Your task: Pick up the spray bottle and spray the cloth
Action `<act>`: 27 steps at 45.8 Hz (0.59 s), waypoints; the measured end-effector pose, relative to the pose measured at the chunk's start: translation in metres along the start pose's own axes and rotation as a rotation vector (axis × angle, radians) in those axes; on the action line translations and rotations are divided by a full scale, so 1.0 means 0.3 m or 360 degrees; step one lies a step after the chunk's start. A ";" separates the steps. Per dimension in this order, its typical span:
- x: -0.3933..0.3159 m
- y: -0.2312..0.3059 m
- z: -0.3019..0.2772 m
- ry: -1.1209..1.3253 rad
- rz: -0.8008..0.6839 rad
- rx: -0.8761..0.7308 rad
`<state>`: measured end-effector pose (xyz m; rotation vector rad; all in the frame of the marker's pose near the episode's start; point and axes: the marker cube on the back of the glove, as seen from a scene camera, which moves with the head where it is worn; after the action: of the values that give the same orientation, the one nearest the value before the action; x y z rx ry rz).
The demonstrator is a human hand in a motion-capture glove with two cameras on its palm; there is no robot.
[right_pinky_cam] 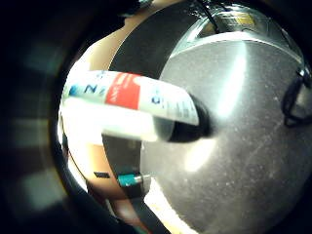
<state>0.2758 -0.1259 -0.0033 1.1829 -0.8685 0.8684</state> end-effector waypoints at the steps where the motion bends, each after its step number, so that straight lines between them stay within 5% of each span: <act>1: 0.000 -0.008 0.007 -0.0004 0.0005 0.0013; 16: -0.009 -0.123 0.051 -0.0063 0.0172 0.0208; 27: -0.023 -0.173 0.063 0.0057 0.0082 -0.0043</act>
<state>0.3180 -0.1536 -0.0270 1.1224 -0.8822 0.9145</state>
